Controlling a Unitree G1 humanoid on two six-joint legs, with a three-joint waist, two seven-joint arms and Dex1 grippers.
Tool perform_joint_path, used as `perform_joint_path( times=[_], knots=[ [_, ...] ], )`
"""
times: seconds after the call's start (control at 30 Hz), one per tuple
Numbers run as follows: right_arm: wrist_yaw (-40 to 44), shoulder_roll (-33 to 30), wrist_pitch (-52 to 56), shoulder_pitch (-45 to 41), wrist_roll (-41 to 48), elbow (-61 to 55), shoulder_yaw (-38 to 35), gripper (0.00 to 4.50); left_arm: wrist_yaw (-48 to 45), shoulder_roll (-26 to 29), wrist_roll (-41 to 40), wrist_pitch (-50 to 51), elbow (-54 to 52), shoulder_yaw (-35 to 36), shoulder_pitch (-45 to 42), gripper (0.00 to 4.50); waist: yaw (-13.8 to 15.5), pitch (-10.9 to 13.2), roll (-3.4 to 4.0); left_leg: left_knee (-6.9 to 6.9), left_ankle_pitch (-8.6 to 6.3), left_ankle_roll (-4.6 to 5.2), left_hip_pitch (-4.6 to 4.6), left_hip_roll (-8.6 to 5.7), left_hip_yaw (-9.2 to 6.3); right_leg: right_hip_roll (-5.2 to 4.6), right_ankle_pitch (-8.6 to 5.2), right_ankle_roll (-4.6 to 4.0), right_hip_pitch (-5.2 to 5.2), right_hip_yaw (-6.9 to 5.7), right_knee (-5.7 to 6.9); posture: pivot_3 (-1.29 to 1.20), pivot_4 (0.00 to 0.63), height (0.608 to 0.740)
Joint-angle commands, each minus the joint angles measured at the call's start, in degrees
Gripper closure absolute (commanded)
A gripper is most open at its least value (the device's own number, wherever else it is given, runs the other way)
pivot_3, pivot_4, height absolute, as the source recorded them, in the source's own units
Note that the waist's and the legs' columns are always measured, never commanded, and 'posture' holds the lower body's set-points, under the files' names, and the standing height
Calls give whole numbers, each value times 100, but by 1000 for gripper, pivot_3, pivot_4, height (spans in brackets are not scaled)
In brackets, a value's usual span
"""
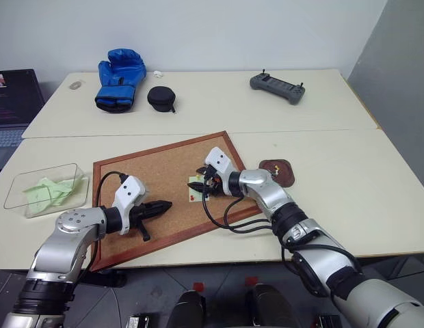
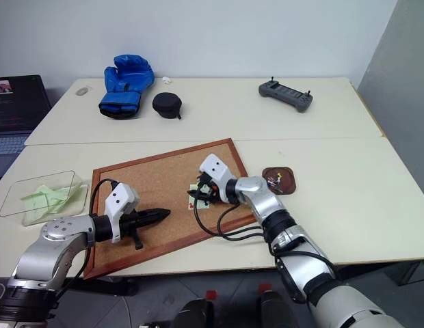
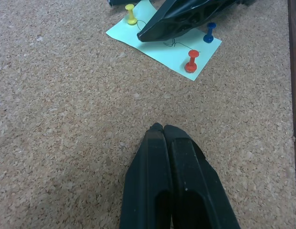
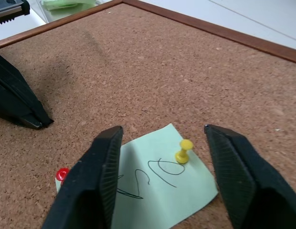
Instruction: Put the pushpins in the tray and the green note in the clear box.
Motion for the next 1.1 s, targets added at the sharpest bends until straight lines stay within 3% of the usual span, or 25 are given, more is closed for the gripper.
perform_joint_path(
  times=[0.03,0.37,1.1],
  knots=[
    [-31,61,-188,-240,-34,74,-113,2537,-146,63,82,209,6,-275,204,4500,0,0,0,0,0,0,0,0,0,0,0,0,0,0,0,0,150,740],
    [-103,74,-287,-319,-75,245,-229,4464,-146,67,101,238,23,-309,127,4500,0,0,0,-2,0,0,0,0,0,0,0,0,-1,1,-1,0,150,740],
    [320,-19,-475,-141,56,-235,-325,4464,-137,56,227,174,243,-382,38,4500,0,1,2,-4,0,0,-3,0,0,-1,0,0,-2,0,-2,0,150,740]
  ],
)
